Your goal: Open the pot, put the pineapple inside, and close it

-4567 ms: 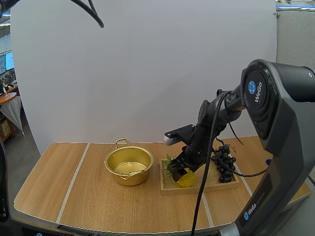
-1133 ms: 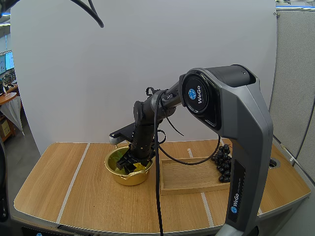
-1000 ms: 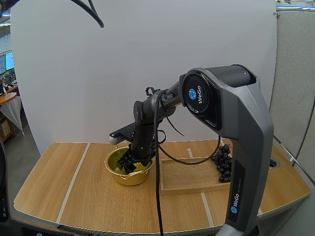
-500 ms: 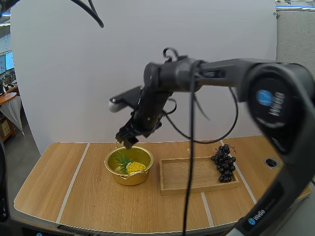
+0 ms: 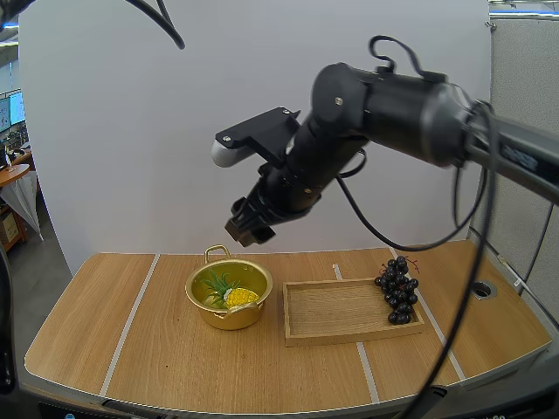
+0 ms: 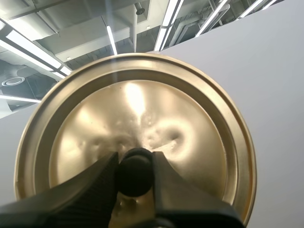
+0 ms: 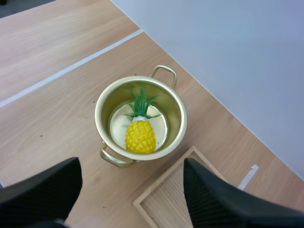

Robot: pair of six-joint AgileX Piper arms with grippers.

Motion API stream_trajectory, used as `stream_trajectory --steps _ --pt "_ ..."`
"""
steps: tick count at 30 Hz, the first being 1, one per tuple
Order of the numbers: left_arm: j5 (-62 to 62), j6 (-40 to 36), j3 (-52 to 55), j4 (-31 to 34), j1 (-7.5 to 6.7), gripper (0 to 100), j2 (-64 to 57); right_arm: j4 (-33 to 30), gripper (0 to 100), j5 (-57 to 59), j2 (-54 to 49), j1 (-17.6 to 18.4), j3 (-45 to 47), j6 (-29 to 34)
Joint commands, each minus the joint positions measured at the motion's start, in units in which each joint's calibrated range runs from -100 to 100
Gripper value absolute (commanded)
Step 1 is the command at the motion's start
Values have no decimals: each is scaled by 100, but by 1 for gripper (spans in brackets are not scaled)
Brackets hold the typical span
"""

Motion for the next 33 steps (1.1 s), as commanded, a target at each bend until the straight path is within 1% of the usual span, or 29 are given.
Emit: stream_trajectory --steps 1,2,3,5,6,7,8,12,19,33 --pt "-197 -15 -44 9 -18 0 -43 -197 100 64 -388 -9 172 139" --pt "-197 -15 -44 9 -18 0 -43 -211 94 137 -483 -9 218 139" --pt "-197 -15 -44 9 -18 0 -43 -211 79 219 -570 -9 255 139" --pt "-197 -15 -44 9 -18 0 -43 -146 43 448 -683 -9 306 139" --pt "-197 -15 -44 9 -18 0 -43 -128 27 543 -739 -9 311 139" --pt "-197 -15 -44 9 -18 0 -43 -98 6 631 -793 -9 311 139" --pt "-197 -15 -44 9 -18 0 -43 -98 0 684 -836 -9 311 139" --pt "-197 -15 -44 9 -18 0 -43 -147 0 792 -1012 -9 311 251" --pt "-197 -15 -44 9 -18 0 -43 -104 0 1401 -1305 -9 311 251" --pt "-197 -15 -44 9 -18 0 -43 -104 0 1606 -2624 -9 311 361"
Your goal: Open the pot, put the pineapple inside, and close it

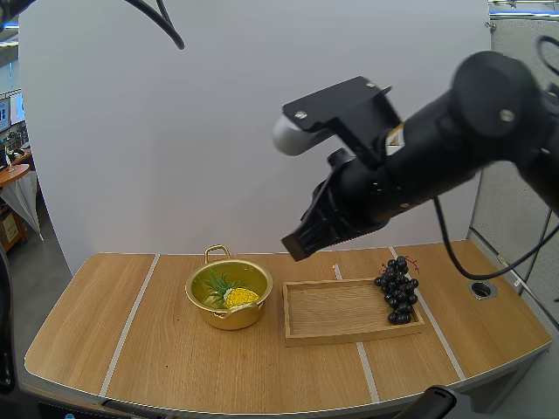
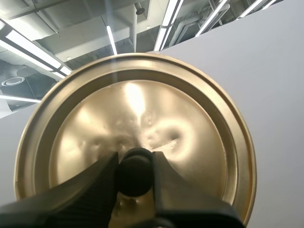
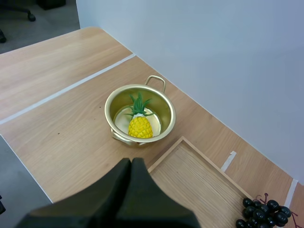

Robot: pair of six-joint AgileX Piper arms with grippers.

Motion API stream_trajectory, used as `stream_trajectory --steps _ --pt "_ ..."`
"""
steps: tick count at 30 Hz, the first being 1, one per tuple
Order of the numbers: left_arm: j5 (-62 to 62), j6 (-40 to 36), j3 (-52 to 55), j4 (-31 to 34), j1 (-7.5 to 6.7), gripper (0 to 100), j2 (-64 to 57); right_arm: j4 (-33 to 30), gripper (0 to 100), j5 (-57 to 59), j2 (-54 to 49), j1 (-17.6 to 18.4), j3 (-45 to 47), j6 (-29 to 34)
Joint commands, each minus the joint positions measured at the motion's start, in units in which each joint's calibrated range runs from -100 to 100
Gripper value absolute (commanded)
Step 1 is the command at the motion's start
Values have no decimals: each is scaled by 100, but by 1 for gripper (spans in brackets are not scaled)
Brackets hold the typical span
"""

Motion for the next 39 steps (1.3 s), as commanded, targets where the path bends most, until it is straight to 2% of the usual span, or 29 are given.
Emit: stream_trajectory --steps 1,9,11,19,25,39 --pt "-197 -15 -44 9 -18 0 -43 14 0 213 -214 -9 20 22" --pt "-194 -15 -44 -6 -18 0 -43 -6 0 318 -260 -9 20 22" --pt "132 -15 -44 11 -18 0 -43 -19 0 318 -260 -9 20 22" --pt "3900 1 -44 362 -18 0 -222 -19 0 318 -260 -9 20 22" --pt "3900 276 334 413 -18 0 -150 -19 0 318 -260 -9 20 22" --pt "3900 599 3226 336 -18 0 208 -19 0 318 -260 -9 20 22"
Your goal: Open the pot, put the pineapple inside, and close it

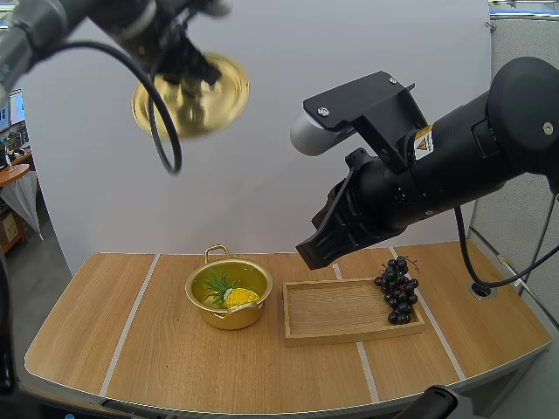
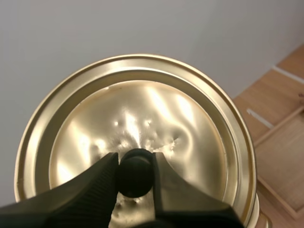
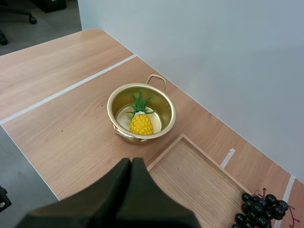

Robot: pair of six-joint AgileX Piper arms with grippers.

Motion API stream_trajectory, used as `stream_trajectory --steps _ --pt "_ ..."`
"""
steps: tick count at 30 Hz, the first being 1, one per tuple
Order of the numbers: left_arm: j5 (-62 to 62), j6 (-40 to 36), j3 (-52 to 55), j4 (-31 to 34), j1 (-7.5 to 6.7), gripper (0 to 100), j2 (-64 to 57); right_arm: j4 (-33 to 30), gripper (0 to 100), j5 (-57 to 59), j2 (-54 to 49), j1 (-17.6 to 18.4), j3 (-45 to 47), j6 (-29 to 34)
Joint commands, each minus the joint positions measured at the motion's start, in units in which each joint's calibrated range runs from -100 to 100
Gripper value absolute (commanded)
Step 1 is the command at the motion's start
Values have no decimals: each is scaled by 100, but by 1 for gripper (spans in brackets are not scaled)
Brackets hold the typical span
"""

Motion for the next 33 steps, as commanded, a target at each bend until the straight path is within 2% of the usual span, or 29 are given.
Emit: stream_trajectory --steps 1,8,16,33 --pt "0 163 1231 -39 -18 0 318 -19 0 0 -48 -9 20 -2" --pt "-374 163 2235 -110 -18 0 817 -30 0 0 -48 -9 20 -2" --pt "-978 839 2932 -1001 -18 0 1466 -30 0 0 -48 -9 20 -2" --pt "-1901 1020 3118 -1001 -18 0 3031 -30 0 0 -48 -9 20 -2"
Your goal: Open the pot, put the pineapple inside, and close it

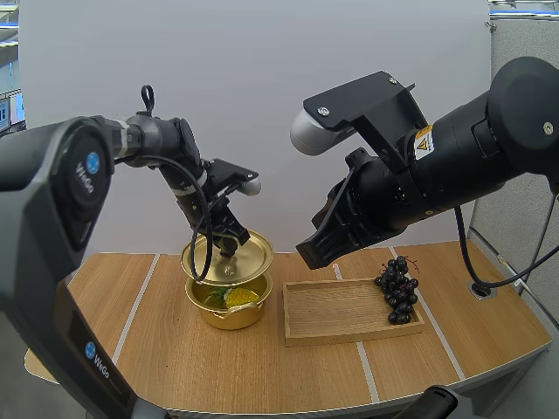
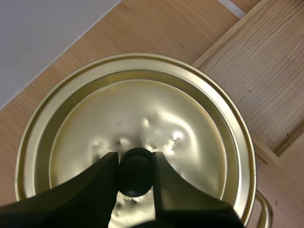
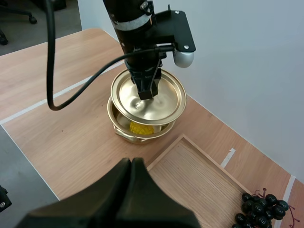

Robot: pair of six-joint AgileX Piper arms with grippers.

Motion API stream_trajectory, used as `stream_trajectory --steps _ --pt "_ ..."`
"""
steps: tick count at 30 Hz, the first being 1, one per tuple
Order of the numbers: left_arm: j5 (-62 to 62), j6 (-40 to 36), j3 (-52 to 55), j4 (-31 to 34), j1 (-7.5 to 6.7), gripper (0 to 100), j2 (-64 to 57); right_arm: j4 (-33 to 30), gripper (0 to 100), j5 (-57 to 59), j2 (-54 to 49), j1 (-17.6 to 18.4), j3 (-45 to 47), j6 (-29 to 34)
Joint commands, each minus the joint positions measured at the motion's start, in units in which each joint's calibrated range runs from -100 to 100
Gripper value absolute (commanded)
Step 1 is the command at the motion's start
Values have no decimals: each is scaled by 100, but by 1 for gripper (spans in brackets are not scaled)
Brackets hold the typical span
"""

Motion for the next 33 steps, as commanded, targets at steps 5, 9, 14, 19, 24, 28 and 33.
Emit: stream_trajectory --steps 5,9,14,19,24,28,33 --pt "-249 29 12 -152 -18 0 626 -29 0 0 -48 -9 20 -11" --pt "-85 29 12 -152 -18 0 664 -29 0 0 -48 -9 20 -11" --pt "-24 29 12 -152 -18 0 664 -40 0 0 -48 -9 20 -11" --pt "-187 44 180 -152 -18 0 664 -153 0 0 -48 -9 20 -11" --pt "-676 136 458 -152 -18 0 664 -193 0 0 -48 -9 20 -11" --pt "-676 204 473 -152 -18 0 664 -193 0 0 -48 -9 20 -11" --pt "-590 227 473 -152 -18 0 664 -193 0 0 -48 -9 20 -11"
